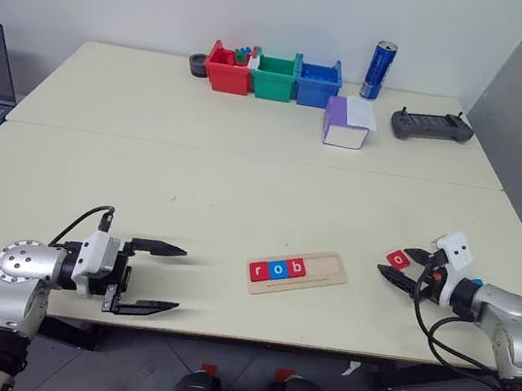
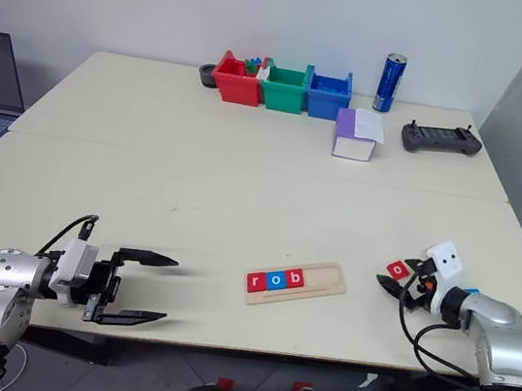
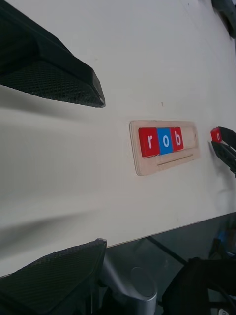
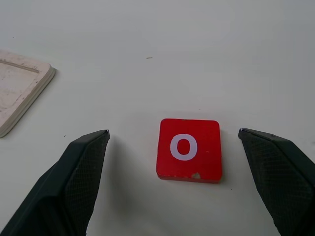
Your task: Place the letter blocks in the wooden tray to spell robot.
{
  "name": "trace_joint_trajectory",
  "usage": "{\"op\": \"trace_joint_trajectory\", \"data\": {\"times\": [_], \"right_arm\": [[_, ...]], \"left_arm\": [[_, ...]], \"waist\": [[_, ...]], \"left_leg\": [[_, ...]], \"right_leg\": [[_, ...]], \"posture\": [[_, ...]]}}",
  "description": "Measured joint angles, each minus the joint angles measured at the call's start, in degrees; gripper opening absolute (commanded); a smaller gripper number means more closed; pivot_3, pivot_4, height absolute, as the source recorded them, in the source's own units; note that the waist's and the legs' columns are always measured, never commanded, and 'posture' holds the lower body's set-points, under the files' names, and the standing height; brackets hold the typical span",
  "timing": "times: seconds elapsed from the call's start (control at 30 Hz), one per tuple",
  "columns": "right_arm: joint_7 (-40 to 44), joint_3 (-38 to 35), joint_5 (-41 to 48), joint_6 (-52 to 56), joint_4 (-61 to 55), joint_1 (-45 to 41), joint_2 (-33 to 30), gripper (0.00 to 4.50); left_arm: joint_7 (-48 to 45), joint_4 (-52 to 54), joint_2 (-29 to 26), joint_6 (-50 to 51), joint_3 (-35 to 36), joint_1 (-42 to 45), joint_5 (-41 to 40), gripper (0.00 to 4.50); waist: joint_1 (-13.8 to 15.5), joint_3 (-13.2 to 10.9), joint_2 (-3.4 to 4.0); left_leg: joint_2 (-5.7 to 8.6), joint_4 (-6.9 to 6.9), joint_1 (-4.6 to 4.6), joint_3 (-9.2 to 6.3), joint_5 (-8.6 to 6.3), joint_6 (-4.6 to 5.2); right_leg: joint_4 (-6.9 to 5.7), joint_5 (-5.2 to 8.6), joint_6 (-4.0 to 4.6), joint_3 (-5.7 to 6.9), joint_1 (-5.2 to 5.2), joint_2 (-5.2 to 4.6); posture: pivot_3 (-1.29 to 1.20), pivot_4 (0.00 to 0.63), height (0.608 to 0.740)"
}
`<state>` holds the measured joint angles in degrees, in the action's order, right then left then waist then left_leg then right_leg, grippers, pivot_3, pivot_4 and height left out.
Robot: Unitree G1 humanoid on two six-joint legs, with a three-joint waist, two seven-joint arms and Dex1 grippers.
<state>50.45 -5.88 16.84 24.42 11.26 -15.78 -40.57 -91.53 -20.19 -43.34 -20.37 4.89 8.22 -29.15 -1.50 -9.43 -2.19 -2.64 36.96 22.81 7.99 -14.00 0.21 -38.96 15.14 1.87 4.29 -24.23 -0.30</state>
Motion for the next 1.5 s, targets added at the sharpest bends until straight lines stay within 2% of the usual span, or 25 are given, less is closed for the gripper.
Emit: {"op": "trace_joint_trajectory", "data": {"times": [0.13,0.43,0.47,0.53,0.73,0.77,0.93,1.1,1.23,1.47,1.5], "right_arm": [[0.73,0.25,-0.42,-0.07,1.63,-2.46,-1.73,4.47],[-5.1,-1.05,-0.38,-2.27,-0.87,2.24,4.54,4.47],[-6.2,-1.29,-0.43,-2.45,-1.27,2.61,5.23,4.09],[-9.15,-1.86,-0.91,-2.82,-1.83,3.2,6.62,3.59],[-19.38,-3.41,-2.49,-3.24,-8.33,7.98,12.03,1.53],[-21.51,-3.63,-2.74,-2.77,-9.95,8.88,13.29,1.47],[-33.98,-4.09,-5.08,2.88,-20.79,13.6,20.92,1.48],[-43.91,-3.74,-6.9,9.28,-26.33,13.2,28.86,1.48],[-46.34,-1.45,-8.25,11.25,-28.01,12.7,31.17,1.48],[-45.41,0.58,-8.92,12.4,-29.63,13.6,31.02,1.48],[-45.31,0.81,-8.97,12.5,-29.68,13.59,30.67,1.83]], "left_arm": [[-0.35,-0.63,0.18,0.0,-0.01,1.91,0.17,4.5],[-0.52,-1.06,0.39,-0.04,0.0,1.95,0.31,4.5],[-0.54,-1.25,0.22,-0.07,0.0,2.01,0.31,4.5],[-0.57,-2.0,-0.19,-0.17,0.0,2.21,0.3,4.5],[-0.59,-2.83,-0.29,-0.39,-0.3,3.02,0.29,4.5],[-0.59,-2.88,-0.29,-0.4,-0.41,3.12,0.28,4.5],[-0.6,-3.35,-0.37,-0.4,-1.86,4.19,0.21,4.5],[-0.61,-5.48,-0.87,-0.45,-3.71,6.98,0.06,4.5],[-0.61,-7.25,-1.18,-1.06,-4.84,9.13,0.04,4.5],[-0.61,-8.82,-1.37,-1.6,-6.77,10.01,-0.04,4.5],[-0.62,-8.96,-1.37,-1.66,-6.89,10.01,-0.04,4.5]], "waist": [[-0.03,0.01,0.0],[-0.02,0.07,-0.1],[-0.03,0.07,-0.1],[-0.02,0.08,-0.1],[0.02,0.15,-0.18],[0.02,0.15,-0.18],[0.01,0.17,-0.18],[-0.15,0.17,-0.19],[-0.37,0.17,-0.19],[-0.36,0.18,-0.19],[-0.36,0.17,-0.19]], "left_leg": [[-0.01,-0.03,-0.01,-0.02,0.0,0.0],[-0.02,-0.01,-0.07,-0.02,0.0,-0.01],[-0.02,-0.02,-0.08,-0.02,0.0,-0.01],[-0.02,-0.01,-0.11,-0.03,0.0,-0.01],[-0.02,-0.02,-0.08,-0.05,0.0,-0.01],[-0.02,-0.02,-0.08,-0.04,0.0,-0.01],[-0.02,-0.03,-0.08,-0.07,0.0,-0.02],[-0.03,-0.03,-0.09,-0.07,0.0,-0.02],[-0.03,-0.04,-0.09,-0.04,0.0,-0.03],[-0.02,-0.04,-0.08,-0.05,0.0,-0.03],[-0.03,-0.04,-0.08,-0.05,0.0,-0.03]], "right_leg": [[0.0,0.01,0.01,0.01,0.0,0.02],[0.0,0.01,0.01,0.0,0.08,0.01],[0.0,0.0,0.0,0.0,0.08,0.01],[-0.02,0.0,0.0,0.0,0.1,0.01],[0.0,0.01,0.01,0.01,0.1,0.01],[0.0,0.01,0.01,0.0,0.11,0.01],[-0.02,0.01,0.01,0.01,0.09,0.0],[-0.03,0.01,0.01,0.0,0.08,0.01],[-0.04,0.02,0.02,0.0,0.07,0.01],[-0.03,0.02,0.03,0.0,0.06,0.01],[-0.04,0.02,0.03,0.0,0.06,0.01]], "posture": [[0.0,0.15,0.74],[0.0,0.15,0.74],[0.0,0.15,0.74],[0.0,0.15,0.74],[0.0,0.15,0.74],[0.0,0.15,0.74],[0.0,0.15,0.74],[0.0,0.15,0.74],[0.0,0.15,0.74],[0.0,0.15,0.74],[0.0,0.15,0.74]]}}
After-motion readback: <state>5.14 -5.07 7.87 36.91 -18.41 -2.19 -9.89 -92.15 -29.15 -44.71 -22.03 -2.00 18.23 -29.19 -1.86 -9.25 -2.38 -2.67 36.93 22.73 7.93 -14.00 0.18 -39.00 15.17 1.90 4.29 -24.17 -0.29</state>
